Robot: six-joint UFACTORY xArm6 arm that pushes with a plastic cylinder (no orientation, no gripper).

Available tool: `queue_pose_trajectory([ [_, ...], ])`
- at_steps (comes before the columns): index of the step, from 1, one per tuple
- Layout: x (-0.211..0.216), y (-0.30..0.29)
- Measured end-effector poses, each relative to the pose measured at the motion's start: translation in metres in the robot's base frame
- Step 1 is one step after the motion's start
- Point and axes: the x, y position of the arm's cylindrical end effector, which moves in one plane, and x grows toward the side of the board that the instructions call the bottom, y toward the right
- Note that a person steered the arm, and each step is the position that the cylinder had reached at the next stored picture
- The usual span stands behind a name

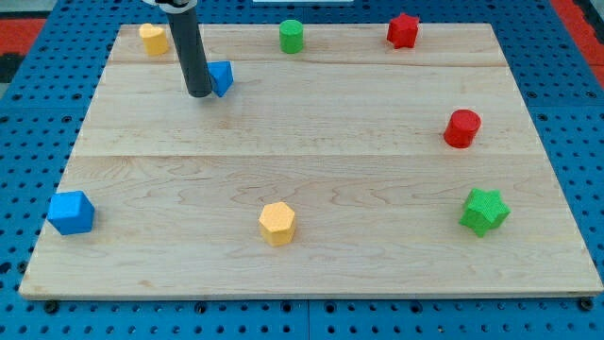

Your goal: Place the blue triangle in between the green circle and yellow heart

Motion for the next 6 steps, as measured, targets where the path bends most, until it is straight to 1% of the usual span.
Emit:
queue_pose_trajectory([
  [1, -0.012, 0.036],
  [2, -0.045, 0.039],
  [3, -0.066, 0.039],
  [4, -0.071, 0.045],
  [5, -0.094, 0.046],
  [6, -0.072, 0.055],
])
